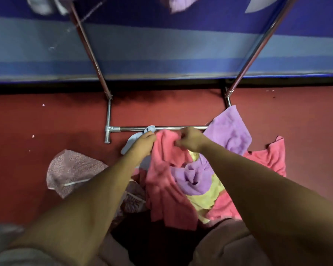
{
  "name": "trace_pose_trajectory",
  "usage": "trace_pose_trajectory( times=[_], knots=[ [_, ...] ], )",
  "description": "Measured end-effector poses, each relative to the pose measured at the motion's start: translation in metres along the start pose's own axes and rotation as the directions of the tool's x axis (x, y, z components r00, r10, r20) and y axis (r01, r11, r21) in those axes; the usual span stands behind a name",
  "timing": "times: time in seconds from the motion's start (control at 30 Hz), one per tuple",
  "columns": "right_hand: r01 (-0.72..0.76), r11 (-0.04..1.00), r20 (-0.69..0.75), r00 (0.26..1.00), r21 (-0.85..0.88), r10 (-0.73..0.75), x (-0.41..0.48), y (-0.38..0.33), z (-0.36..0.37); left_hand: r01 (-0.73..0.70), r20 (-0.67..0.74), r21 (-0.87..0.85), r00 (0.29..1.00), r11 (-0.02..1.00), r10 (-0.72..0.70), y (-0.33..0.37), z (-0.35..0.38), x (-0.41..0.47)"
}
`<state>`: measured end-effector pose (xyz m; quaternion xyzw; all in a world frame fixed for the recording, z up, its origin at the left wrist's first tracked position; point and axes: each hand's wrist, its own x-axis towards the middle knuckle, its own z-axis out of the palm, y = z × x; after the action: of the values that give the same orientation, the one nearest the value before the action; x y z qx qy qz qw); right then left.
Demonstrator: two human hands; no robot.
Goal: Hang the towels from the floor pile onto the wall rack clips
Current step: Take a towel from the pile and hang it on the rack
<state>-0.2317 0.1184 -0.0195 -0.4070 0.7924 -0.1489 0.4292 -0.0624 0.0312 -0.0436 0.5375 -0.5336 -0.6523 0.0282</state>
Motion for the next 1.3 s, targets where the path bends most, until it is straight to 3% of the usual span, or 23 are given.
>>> trace_pose_trajectory(
  times=[0.13, 0.23, 0.4, 0.5, 0.57, 0.83, 0.97, 1.1, 1.2, 1.3],
  knots=[
    [0.135, 0.968, -0.169, 0.981, 0.214, -0.099, -0.038, -0.043, -0.055, -0.262, -0.049, 0.001, 0.964, 0.965, 0.261, 0.063, -0.011, -0.041],
    [0.279, 0.921, -0.311, 0.931, 0.270, -0.191, -0.079, -0.076, -0.089, -0.475, -0.083, 0.075, 0.873, 0.877, 0.480, 0.112, -0.020, -0.088],
    [0.470, 0.782, -0.451, 0.849, 0.409, -0.274, -0.149, -0.116, -0.114, -0.614, -0.132, -0.067, 0.787, 0.786, 0.603, 0.161, -0.036, -0.158],
    [0.466, 0.684, -0.380, 0.879, 0.561, -0.287, -0.174, -0.118, -0.107, -0.635, -0.102, -0.151, 0.772, 0.758, 0.627, 0.160, -0.041, -0.184],
    [0.436, 0.695, -0.313, 0.899, 0.572, -0.307, -0.184, -0.117, -0.099, -0.644, -0.075, -0.150, 0.764, 0.750, 0.641, 0.151, -0.044, -0.193],
    [0.421, 0.867, -0.408, 0.865, 0.268, -0.293, -0.180, -0.111, -0.100, -0.617, -0.049, -0.096, 0.787, 0.781, 0.616, 0.151, -0.050, -0.196],
    [0.553, 0.815, -0.460, 0.777, 0.172, -0.430, -0.184, -0.116, -0.091, -0.548, -0.025, -0.295, 0.823, 0.782, 0.568, 0.151, -0.043, -0.204],
    [0.543, 0.786, -0.213, 0.840, 0.295, -0.500, -0.190, -0.125, -0.083, -0.492, -0.024, -0.494, 0.832, 0.717, 0.554, 0.158, -0.046, -0.208],
    [0.554, 0.823, -0.241, 0.821, 0.123, -0.517, -0.178, -0.121, -0.075, -0.460, -0.023, -0.585, 0.833, 0.668, 0.553, 0.165, -0.052, -0.212],
    [0.557, 0.801, -0.278, 0.823, 0.221, -0.496, -0.179, -0.125, -0.079, -0.458, -0.025, -0.604, 0.829, 0.652, 0.559, 0.167, -0.059, -0.214]
  ],
)
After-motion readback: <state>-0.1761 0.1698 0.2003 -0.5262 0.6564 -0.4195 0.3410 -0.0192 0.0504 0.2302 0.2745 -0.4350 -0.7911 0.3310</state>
